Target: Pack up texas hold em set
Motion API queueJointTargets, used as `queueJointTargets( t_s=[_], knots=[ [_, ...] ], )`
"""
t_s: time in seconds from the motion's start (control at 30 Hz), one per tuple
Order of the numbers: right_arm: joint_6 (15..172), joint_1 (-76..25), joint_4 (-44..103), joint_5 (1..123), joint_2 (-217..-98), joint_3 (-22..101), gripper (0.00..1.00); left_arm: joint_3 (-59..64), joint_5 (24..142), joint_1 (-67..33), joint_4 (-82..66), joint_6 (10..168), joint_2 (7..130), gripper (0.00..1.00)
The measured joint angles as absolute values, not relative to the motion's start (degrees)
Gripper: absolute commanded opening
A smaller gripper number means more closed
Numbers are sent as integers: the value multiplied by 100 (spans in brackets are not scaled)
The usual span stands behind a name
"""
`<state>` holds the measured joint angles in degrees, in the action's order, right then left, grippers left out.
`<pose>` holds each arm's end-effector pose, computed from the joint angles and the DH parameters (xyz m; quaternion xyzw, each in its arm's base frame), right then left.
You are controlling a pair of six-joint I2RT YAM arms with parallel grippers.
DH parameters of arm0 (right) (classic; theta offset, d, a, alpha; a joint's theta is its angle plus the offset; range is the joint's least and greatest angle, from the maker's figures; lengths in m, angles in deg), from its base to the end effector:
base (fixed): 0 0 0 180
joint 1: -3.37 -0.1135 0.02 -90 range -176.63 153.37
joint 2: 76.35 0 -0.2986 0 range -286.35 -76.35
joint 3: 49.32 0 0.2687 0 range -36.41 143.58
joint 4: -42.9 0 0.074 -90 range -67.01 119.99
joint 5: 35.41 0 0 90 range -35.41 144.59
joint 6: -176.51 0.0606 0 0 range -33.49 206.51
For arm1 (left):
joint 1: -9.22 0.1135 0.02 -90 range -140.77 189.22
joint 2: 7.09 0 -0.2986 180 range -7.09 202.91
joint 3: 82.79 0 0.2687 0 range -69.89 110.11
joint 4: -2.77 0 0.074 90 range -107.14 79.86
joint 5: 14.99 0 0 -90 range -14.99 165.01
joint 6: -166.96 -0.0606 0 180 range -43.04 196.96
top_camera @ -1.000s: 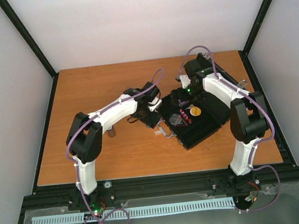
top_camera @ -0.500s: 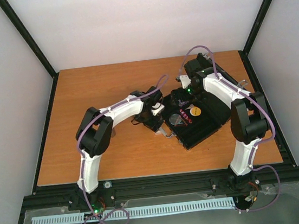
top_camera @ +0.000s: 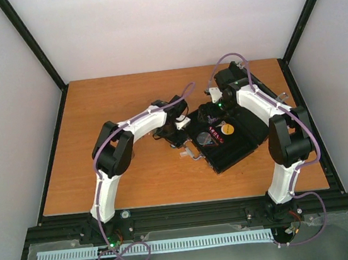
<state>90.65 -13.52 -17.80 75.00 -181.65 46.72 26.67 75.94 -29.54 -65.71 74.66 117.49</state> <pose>0.3850 0.1390 0.2354 -0.1382 0.9598 0.2028 0.1365 0.3611 -0.2912 0.1555 0.3506 0.9348 -0.0252 0.0505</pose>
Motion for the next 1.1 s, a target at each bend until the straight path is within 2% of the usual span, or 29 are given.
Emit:
queueJointTargets(
  t_s=[0.1, 0.47, 0.77, 1.03, 1.1],
  knots=[
    [9065, -1352, -1780, 7500, -18165, 4672, 100, 2704, 7681, -2888, -6597, 7415, 11779, 75],
    [9065, -1352, -1775, 7495, -18167, 4635, 100, 2614, 8122, -2838, -6643, 7394, 11777, 70],
    [9065, -1352, -1777, 7491, -18167, 4635, 100, 2584, 8131, -2834, -6628, 7479, 11779, 56],
    [9065, -1352, -1775, 7480, -18167, 4635, 100, 2476, 7928, -2836, -6505, 7571, 11729, 36],
    [9065, -1352, -1777, 7480, -18165, 4635, 100, 2455, 7889, -2836, -6499, 7608, 11716, 35]
  ],
)
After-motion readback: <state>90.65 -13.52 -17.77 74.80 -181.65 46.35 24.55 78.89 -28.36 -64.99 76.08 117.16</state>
